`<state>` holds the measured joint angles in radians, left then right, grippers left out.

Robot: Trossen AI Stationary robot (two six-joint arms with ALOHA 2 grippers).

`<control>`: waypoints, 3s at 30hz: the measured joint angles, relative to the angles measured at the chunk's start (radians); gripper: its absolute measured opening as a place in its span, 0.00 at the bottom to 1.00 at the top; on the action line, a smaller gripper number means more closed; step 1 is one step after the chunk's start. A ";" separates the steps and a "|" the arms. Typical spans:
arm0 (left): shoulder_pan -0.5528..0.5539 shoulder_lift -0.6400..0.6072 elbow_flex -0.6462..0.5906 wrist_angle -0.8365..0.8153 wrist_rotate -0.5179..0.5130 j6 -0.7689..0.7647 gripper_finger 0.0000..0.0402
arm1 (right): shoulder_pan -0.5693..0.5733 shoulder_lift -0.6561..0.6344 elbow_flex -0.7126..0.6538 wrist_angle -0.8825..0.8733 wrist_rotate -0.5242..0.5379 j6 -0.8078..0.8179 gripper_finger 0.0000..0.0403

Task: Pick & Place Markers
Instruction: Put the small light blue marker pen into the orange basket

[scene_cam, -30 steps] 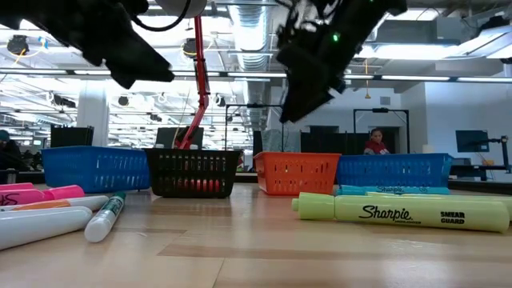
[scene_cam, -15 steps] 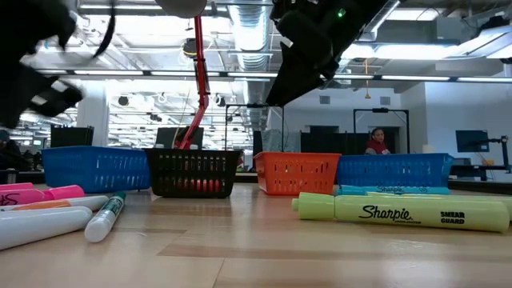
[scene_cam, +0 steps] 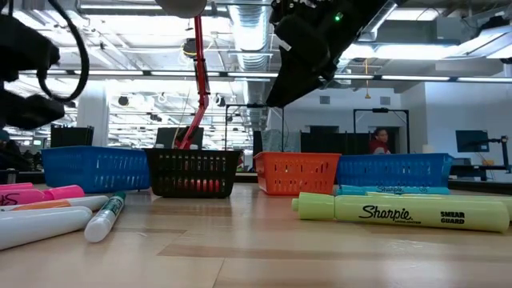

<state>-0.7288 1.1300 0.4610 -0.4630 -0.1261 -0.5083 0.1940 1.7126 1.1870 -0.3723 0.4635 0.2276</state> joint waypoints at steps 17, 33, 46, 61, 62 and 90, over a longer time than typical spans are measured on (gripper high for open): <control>0.002 0.124 -0.001 0.018 -0.014 -0.066 0.07 | 0.000 0.000 0.000 0.039 -0.053 0.000 0.45; 0.008 -0.207 0.029 0.514 -0.589 0.432 0.09 | 0.001 0.011 -0.050 0.488 -0.264 -0.226 0.43; 0.146 -0.001 0.028 0.980 -0.493 0.767 0.09 | 0.010 0.207 -0.025 0.916 -0.333 -0.367 0.42; 0.188 0.074 0.028 1.082 -0.472 0.766 0.11 | -0.002 0.243 -0.008 0.960 -0.333 -0.367 0.28; 0.188 0.074 0.028 1.086 -0.472 0.766 0.11 | -0.002 0.243 -0.008 0.960 -0.334 -0.367 0.24; 0.188 0.074 0.000 1.085 -0.564 0.704 0.29 | 0.001 -0.097 -0.042 0.008 0.116 0.173 0.11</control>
<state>-0.5404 1.2037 0.4606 0.6220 -0.6899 0.1955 0.1954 1.6154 1.1450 -0.3641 0.5790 0.4008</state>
